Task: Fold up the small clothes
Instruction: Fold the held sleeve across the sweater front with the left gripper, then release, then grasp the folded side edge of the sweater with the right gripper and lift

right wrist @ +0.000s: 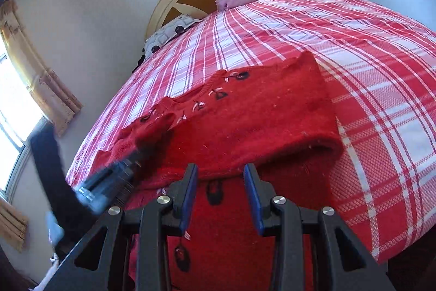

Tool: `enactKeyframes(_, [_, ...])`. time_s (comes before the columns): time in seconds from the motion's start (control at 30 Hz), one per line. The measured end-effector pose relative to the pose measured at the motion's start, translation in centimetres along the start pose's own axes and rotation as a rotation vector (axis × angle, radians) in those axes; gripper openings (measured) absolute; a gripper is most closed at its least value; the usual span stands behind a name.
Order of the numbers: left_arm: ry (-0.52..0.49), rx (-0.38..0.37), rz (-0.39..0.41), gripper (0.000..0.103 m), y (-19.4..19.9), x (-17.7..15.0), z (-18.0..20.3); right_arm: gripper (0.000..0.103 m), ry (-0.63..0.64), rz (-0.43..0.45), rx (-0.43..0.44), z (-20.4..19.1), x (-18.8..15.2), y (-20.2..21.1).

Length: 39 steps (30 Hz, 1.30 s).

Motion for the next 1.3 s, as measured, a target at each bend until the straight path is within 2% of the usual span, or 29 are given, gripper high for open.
enactKeyframes(0.03, [-0.002,-0.007,-0.015,0.019,0.1,-0.3,0.2,0.036,-0.004,-0.005,0.003,0.1,-0.1,-0.1])
enactKeyframes(0.1, [-0.014,-0.037,0.009,0.035,1.8,-1.0,0.6,0.036,-0.009,-0.012,0.012,0.1,-0.1,-0.4])
enactKeyframes(0.17, [-0.016,-0.058,0.033,0.077,3.6,-1.4,-0.3,0.036,-0.016,-0.014,0.04,-0.2,0.1,-0.5])
enactKeyframes(0.2, [-0.01,-0.069,0.051,0.082,4.4,-1.7,-0.7,0.037,-0.022,-0.014,0.051,-0.3,0.3,-0.5])
enactKeyframes(0.27, [0.011,-0.095,0.083,0.088,6.0,-2.6,-1.7,0.055,-0.043,-0.026,0.089,-0.8,0.9,-0.8])
enactKeyframes(0.3, [0.023,-0.096,0.091,0.089,6.6,-2.9,-2.3,0.067,-0.054,-0.029,0.118,-1.1,1.3,-0.9])
enactKeyframes(0.33, [0.043,-0.076,0.096,0.09,7.4,-3.3,-3.2,0.071,-0.068,-0.025,0.158,-1.5,1.8,-1.0])
enactKeyframes(0.43, [0.119,-0.005,0.072,0.09,7.5,-4.1,-5.6,0.071,-0.03,-0.019,0.211,-3.7,2.9,-2.2])
enactKeyframes(0.57, [0.236,0.091,0.032,0.09,7.8,-5.4,-9.9,0.071,0.131,-0.068,0.146,-7.5,3.1,-6.2])
enactKeyframes(0.7, [0.324,0.19,0.027,0.09,8.5,-6.9,-13.4,0.071,0.174,-0.105,0.095,-8.8,2.5,-9.3])
enactKeyframes(0.83, [0.38,0.232,0.017,0.09,8.6,-8.0,-15.6,0.071,0.181,-0.118,0.046,-8.9,1.4,-11.3])
enactKeyframes(0.97, [0.411,0.239,0.009,0.09,8.4,-8.5,-16.4,0.069,0.251,-0.095,0.004,-9.7,0.8,-11.8])
enactKeyframes(1.0, [0.417,0.238,0.006,0.09,8.3,-8.6,-16.6,0.065,0.268,-0.098,-0.006,-10.0,0.7,-12.0])
enactKeyframes(1.07, [0.425,0.236,0.008,0.09,8.6,-8.8,-16.8,0.043,0.32,-0.098,-0.038,-10.7,0.2,-12.4])
enactKeyframes(1.1, [0.428,0.238,0.009,0.09,8.8,-8.9,-16.9,0.025,0.338,-0.112,-0.039,-11.0,0.0,-12.7])
enactKeyframes(1.13, [0.431,0.244,0.009,0.09,8.9,-8.9,-17.0,0.017,0.351,-0.124,-0.041,-11.1,-0.1,-13.0])
enactKeyframes(1.3, [0.458,0.251,0.017,0.09,9.5,-8.9,-17.8,0.01,0.388,-0.092,-0.039,-12.4,0.3,-12.4])
Point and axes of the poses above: each gripper's, at about its wrist camera, not at the fingertips, and y roughly against the way its jaws point, z to its right, x to its top, the point moved 2 cm from there along -y, roughly the way its jaws point, and after that the axes turned 5 degrees about -y, right-handed, at the moved point
